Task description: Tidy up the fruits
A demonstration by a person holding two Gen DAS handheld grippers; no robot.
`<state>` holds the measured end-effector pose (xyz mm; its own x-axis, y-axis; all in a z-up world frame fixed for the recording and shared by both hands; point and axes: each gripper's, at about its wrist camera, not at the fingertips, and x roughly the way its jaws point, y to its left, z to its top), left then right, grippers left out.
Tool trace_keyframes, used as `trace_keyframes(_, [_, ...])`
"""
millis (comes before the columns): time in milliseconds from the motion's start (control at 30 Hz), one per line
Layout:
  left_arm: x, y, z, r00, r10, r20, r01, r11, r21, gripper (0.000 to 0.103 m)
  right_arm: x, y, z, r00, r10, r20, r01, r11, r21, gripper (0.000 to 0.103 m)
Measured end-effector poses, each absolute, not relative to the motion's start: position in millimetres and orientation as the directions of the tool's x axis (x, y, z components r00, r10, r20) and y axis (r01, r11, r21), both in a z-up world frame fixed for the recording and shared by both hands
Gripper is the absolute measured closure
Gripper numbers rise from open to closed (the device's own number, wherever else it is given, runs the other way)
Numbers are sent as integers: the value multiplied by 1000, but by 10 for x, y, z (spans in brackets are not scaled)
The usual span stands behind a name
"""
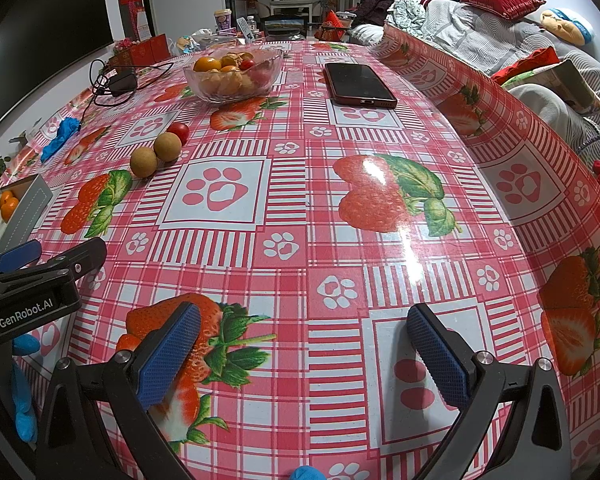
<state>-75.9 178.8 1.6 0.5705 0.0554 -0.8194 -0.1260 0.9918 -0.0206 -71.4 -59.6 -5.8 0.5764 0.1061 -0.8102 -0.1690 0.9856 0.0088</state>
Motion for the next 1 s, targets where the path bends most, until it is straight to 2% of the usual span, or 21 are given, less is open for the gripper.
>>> trace_keyframes(1000, [-743,1799,9,555,50,-830,-115,993,-17,0,-716,-599,-57,576,107,-810,-170,985,9,0])
